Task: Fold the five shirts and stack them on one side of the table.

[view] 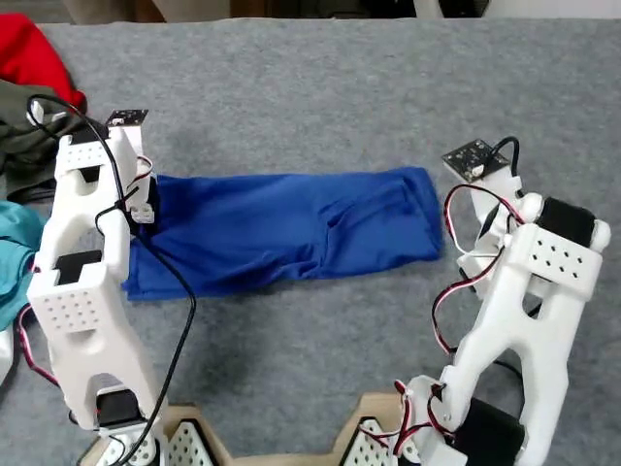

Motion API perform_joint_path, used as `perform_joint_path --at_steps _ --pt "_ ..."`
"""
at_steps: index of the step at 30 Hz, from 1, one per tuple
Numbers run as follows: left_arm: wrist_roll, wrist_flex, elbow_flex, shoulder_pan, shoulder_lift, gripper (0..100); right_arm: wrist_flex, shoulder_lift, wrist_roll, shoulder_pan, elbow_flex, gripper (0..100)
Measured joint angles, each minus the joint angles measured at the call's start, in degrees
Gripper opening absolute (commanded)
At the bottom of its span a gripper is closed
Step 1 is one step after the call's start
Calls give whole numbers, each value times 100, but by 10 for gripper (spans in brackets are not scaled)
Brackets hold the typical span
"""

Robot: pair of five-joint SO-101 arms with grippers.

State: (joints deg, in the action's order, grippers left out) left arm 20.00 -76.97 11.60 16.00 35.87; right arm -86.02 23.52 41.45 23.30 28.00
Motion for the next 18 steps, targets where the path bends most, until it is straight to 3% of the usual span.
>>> perform_joint_path --at_steps 10,14,18 --pt "18 -1415 1916 782 237 19 0 0 0 0 0 103" --pt "18 -2154 2945 730 246 19 0 0 -9 0 0 103" --pt "-281 -2295 3235 492 237 19 0 0 -255 97 9 103"
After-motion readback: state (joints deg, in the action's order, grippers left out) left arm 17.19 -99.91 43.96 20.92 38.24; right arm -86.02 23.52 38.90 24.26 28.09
